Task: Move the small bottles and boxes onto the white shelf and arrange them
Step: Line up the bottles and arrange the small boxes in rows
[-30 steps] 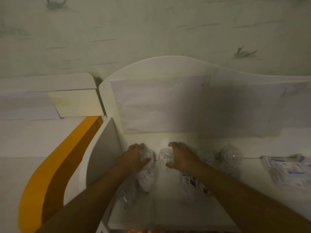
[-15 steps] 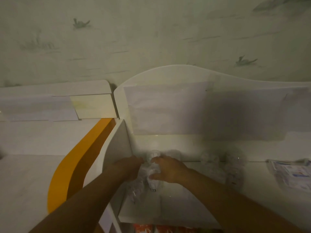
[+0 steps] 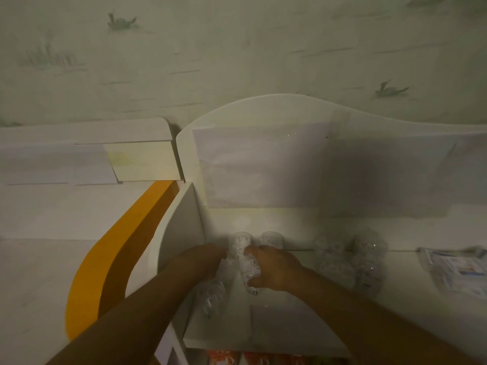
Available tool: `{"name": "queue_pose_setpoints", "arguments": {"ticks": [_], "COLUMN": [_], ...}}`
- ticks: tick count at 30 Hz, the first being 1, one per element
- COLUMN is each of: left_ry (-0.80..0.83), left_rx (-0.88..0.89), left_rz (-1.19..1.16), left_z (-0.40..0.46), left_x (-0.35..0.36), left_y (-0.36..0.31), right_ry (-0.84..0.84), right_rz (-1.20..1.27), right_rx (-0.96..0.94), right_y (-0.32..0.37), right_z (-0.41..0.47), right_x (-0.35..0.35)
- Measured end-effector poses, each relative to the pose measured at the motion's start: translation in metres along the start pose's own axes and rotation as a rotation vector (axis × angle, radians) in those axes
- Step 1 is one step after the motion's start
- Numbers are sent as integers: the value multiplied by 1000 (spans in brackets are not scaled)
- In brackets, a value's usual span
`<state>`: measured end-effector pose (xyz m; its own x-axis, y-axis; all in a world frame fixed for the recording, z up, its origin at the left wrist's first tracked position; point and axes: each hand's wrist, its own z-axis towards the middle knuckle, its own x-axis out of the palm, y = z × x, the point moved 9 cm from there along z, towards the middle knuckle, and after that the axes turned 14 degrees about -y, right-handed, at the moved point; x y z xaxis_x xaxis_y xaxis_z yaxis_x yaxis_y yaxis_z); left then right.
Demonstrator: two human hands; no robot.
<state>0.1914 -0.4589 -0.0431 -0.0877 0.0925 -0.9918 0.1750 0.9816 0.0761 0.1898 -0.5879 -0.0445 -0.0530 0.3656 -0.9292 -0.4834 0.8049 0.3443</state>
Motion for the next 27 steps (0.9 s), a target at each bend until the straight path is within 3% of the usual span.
{"name": "queue_pose_setpoints", "arguments": {"ticks": [7, 19, 27], "left_ry": [89, -117, -94], "left_rx": [58, 114, 98], "left_rz": [167, 442, 260], "left_z": [16, 24, 21], "left_x": [-2, -13, -29], "left_y": [1, -1, -2], "right_ry": [-35, -64, -59], "right_rz": [36, 86, 88], "right_rx": [78, 109, 117], "right_y": [-38, -50, -53], "right_z": [-10, -14, -15], "right_x": [-10, -6, -5]}}
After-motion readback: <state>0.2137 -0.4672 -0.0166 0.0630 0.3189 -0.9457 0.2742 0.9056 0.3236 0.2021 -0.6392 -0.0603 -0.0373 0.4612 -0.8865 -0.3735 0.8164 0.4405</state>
